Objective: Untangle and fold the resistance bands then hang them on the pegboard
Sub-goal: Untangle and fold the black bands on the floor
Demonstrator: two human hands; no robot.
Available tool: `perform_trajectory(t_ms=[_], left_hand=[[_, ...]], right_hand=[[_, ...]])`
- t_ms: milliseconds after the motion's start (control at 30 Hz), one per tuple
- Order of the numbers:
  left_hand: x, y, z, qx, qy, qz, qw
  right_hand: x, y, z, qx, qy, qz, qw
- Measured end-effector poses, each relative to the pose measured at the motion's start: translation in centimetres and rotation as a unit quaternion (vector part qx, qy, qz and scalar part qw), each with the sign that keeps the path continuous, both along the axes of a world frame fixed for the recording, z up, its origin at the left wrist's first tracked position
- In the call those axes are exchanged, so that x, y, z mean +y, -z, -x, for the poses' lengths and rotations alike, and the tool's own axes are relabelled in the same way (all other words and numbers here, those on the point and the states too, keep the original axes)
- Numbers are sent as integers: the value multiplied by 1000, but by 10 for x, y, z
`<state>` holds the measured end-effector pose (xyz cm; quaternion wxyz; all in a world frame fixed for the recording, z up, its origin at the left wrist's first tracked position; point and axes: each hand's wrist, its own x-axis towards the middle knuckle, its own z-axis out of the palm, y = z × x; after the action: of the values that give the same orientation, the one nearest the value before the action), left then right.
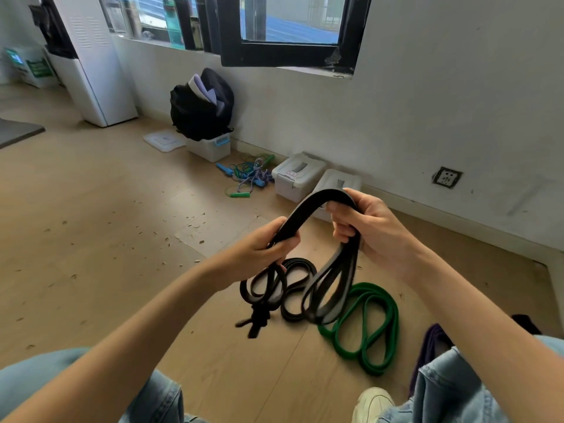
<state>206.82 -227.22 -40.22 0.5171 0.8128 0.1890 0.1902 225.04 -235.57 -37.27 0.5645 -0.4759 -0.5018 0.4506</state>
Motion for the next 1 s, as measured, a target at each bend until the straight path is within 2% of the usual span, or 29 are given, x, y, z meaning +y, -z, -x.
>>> perform_trajectory(t_ms=[200,367,533,667,800,900,1000], left_hand=[[-9,5,-7,-60,-23,43,997],[-12,16,-12,-50,-8,70,996],[-7,22,-18,-35,-41,71,996],[-7,19,-14,-31,0,130,991],[-4,19,-10,-9,-13,147,989],[-2,21,-7,1,27,169,985],[4,23,2,41,66,208,975]], right_hand=[[10,4,14,38,5,-18,999],[14,5,23,67,13,-32,997],[16,1,35,104,7,-39,994],[20,-2,42,104,21,-46,993],[22,1,45,92,34,-40,994],[24,4,42,48,60,-20,997],[25,-1,22,-127,79,19,989]])
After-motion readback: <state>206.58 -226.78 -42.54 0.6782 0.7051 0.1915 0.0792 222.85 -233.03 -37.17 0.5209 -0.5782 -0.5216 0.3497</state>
